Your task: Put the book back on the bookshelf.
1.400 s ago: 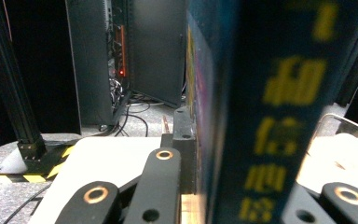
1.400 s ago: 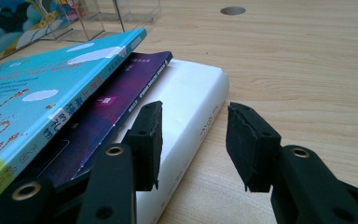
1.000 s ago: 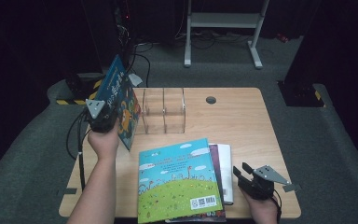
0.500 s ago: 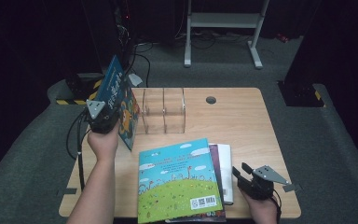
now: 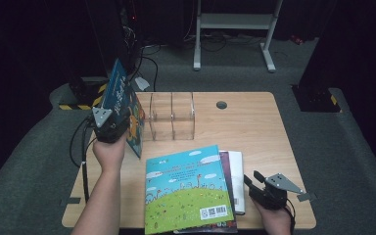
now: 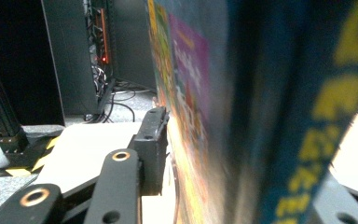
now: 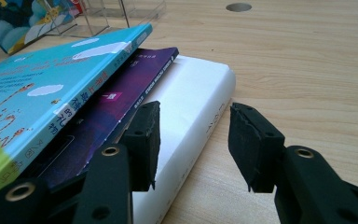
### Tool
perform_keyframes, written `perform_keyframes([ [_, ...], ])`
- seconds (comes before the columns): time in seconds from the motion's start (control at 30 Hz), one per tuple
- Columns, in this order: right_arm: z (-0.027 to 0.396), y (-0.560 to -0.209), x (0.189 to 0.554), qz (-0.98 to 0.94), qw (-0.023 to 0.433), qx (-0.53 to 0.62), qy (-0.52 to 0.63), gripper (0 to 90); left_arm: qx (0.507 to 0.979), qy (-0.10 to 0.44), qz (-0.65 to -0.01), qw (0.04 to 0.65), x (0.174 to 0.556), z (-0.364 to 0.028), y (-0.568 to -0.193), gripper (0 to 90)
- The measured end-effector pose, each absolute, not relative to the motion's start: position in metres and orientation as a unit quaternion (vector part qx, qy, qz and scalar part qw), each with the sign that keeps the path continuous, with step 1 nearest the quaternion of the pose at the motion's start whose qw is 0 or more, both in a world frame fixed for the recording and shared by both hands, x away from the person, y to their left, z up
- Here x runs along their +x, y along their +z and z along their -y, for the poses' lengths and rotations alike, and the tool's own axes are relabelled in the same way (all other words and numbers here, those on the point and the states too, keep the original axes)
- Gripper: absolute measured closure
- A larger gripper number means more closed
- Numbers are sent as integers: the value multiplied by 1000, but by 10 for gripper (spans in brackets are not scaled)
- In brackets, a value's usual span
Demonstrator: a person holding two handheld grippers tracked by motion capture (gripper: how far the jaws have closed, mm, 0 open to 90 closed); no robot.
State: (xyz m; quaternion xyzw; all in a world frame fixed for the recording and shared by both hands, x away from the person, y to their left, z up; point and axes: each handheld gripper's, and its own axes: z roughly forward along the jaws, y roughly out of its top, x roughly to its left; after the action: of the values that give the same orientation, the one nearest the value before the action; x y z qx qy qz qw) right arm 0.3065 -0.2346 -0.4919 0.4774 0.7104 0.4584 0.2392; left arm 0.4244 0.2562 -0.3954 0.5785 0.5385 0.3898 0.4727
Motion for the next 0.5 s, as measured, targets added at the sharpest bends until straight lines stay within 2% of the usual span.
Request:
perform_keyframes([
  [0.5,233,-492,306,-713,237,475,458,535,590,384,-529,474,401,-256,-406,486],
])
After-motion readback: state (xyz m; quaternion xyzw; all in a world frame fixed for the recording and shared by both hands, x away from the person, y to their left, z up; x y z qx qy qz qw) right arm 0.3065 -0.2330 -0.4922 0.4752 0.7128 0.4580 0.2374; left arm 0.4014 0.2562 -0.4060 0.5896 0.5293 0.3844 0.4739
